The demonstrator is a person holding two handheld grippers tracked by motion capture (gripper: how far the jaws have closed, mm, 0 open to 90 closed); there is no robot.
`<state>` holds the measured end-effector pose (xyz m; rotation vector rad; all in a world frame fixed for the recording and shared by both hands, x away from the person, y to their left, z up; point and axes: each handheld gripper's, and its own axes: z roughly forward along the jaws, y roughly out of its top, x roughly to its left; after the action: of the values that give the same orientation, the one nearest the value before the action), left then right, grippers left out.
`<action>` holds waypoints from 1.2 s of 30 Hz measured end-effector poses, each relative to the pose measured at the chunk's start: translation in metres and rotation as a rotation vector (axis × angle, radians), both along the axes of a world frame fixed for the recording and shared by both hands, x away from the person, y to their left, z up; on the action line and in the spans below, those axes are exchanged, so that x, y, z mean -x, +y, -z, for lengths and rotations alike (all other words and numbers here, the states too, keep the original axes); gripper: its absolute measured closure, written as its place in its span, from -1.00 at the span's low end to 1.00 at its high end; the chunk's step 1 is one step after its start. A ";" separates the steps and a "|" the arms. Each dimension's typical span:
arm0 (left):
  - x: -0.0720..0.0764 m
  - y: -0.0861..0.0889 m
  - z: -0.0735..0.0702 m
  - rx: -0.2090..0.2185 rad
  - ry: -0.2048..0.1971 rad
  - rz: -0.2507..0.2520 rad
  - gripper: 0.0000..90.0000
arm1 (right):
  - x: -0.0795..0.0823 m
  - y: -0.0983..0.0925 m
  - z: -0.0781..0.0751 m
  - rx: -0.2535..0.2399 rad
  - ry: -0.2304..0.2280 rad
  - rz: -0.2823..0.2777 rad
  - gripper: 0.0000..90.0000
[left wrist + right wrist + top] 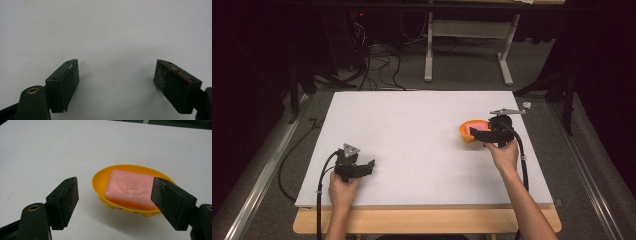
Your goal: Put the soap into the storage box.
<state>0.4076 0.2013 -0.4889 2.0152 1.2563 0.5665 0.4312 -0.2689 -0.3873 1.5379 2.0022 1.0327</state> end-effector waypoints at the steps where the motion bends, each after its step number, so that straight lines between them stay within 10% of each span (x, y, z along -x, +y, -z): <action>1: 0.000 0.000 0.000 0.000 0.002 0.001 -0.54 | 0.004 0.001 -0.001 0.003 -0.006 -0.018 -0.43; 36: 0.000 0.000 0.000 -0.002 0.001 0.002 -0.54 | 0.053 -0.006 0.004 -0.017 -0.064 -0.086 -0.43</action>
<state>0.4076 0.2014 -0.4887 2.0179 1.2550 0.5661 0.3779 -0.2748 -0.3914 1.4204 2.0361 1.1208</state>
